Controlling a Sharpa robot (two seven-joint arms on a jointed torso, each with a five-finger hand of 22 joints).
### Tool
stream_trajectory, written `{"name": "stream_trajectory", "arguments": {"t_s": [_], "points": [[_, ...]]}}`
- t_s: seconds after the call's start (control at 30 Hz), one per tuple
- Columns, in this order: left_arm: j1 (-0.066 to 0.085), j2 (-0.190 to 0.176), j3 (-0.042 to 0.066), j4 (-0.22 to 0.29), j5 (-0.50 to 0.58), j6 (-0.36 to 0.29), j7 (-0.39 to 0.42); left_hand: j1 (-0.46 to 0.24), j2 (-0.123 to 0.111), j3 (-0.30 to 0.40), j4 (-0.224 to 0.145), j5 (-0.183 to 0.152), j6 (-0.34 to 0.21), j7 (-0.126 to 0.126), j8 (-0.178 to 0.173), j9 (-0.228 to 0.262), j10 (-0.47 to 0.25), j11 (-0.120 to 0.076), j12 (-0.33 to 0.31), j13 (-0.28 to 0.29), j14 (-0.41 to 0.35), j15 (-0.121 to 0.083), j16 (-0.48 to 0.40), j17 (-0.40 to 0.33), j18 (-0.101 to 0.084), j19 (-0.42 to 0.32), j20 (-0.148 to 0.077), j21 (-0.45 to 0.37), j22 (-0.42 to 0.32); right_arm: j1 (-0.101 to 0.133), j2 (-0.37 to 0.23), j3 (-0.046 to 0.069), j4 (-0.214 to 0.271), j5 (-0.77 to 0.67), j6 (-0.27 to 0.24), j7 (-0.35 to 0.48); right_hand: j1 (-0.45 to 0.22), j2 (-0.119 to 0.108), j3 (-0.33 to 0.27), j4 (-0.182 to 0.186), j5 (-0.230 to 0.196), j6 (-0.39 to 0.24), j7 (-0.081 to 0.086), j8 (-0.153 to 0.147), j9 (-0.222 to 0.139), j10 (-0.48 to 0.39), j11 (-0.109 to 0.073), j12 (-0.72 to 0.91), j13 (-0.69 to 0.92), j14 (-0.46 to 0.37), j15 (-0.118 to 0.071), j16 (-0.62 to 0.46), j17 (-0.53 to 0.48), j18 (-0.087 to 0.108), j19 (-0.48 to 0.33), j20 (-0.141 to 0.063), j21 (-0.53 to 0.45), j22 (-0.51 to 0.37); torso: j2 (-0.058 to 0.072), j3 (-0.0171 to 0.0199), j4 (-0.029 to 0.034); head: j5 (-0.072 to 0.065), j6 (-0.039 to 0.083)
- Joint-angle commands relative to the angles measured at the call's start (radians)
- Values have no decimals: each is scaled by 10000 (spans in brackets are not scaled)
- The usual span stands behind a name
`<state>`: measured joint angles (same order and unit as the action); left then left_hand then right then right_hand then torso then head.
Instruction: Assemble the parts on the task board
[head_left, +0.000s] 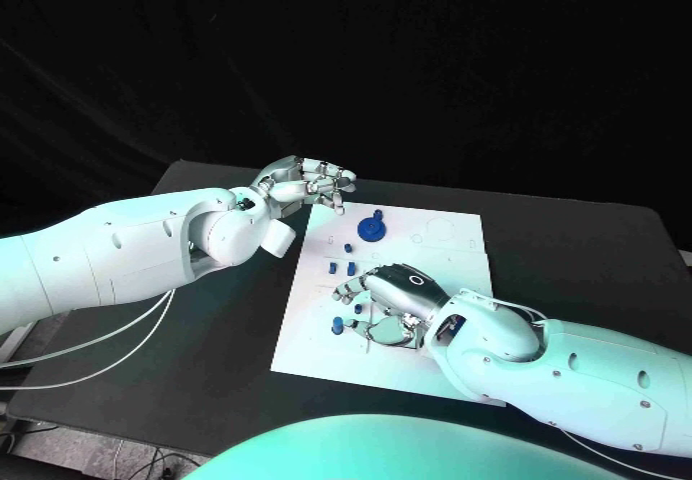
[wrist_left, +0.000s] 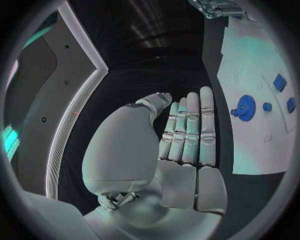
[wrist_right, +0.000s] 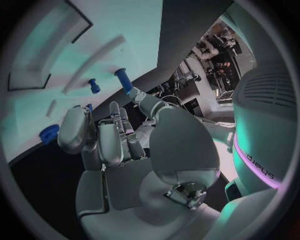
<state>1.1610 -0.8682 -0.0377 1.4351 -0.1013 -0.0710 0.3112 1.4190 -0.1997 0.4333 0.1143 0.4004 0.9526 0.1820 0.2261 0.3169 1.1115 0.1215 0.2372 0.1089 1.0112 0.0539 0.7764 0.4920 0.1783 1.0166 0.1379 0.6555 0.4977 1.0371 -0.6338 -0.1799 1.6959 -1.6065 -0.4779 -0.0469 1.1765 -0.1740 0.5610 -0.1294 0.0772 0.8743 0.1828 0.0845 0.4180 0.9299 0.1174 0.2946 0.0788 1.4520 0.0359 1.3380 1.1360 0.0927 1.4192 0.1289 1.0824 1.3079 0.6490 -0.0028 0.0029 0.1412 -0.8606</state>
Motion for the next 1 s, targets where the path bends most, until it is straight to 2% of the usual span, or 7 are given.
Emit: {"name": "stream_trajectory", "arguments": {"t_s": [0.03,0.13,0.23,0.33,0.47,0.7,1.0], "points": [[7,-1,5,10,60,114,-2,4,131,-51,6,24,3,73,-35,9,-20,-4,-25,16,-60,-11,16,11,32,-58,4,-34,15,138,-441,74,335,920,-989,753,-79,-2,-55,8,46,-42,0,-16,-4,-51,10,54,9,-26,-58,-1,-60,67,-25,-33,-119,239,-9,2,-17,-171,54],[6,-2,2,2,60,134,-8,3,130,-52,7,24,3,73,-36,9,-21,-3,-26,17,-60,-11,16,11,32,-58,5,-34,16,342,-959,129,579,1699,-903,927,-137,46,-115,82,65,53,-1,34,13,-8,9,155,12,0,-64,14,-43,65,-4,-41,-122,229,-27,7,-15,-309,113],[6,-5,-14,-2,60,146,-8,3,129,-53,7,24,2,73,-37,9,-23,-3,-26,17,-60,-10,16,12,32,-59,5,-34,16,657,-1716,164,784,2901,-371,848,-302,163,-187,290,112,604,24,307,95,973,-84,689,149,234,-142,272,355,-62,290,-103,550,535,-64,-4,-23,-515,148],[6,-8,-34,-5,60,141,-5,3,129,-53,7,24,2,73,-37,9,-23,-3,-26,17,-60,-10,16,12,32,-59,5,-34,16,904,-2553,178,905,4002,301,562,-497,164,-296,491,101,919,-181,507,155,1743,-313,1072,342,394,-322,474,697,-167,510,-244,1126,812,-104,-27,-47,-711,149],[5,-13,-53,-3,60,134,8,3,129,-53,7,24,2,73,-37,9,-23,-3,-26,17,-60,-10,16,12,32,-59,5,-34,16,1044,-3577,158,1064,5007,890,112,-554,52,-635,638,228,1110,-427,746,318,2545,-608,1956,1008,568,-572,784,1260,-323,773,-487,1924,1212,-156,-35,-95,-747,114],[2,-11,-86,-20,60,118,34,1,128,-57,10,24,8,70,-36,12,-26,-2,-28,19,-66,-8,16,15,31,-62,7,-36,16,1004,-4895,45,1513,5371,1209,-688,-419,131,-1162,1051,225,883,-615,1383,946,1886,-809,4771,3883,630,-742,862,1378,-438,937,-686,2500,1554,-222,-27,-166,-804,58],[-6,11,-101,6,60,121,95,1,128,-57,10,24,8,70,-36,12,-26,-2,-28,19,-66,-8,16,15,31,-62,7,-36,16,729,-5389,-45,1831,4892,783,-1763,-646,-68,-1459,1410,245,778,-649,1606,1146,2449,-831,6740,6541,729,-769,1126,1822,-536,1064,-700,2988,1810,-249,-45,-180,-862,27]]}}
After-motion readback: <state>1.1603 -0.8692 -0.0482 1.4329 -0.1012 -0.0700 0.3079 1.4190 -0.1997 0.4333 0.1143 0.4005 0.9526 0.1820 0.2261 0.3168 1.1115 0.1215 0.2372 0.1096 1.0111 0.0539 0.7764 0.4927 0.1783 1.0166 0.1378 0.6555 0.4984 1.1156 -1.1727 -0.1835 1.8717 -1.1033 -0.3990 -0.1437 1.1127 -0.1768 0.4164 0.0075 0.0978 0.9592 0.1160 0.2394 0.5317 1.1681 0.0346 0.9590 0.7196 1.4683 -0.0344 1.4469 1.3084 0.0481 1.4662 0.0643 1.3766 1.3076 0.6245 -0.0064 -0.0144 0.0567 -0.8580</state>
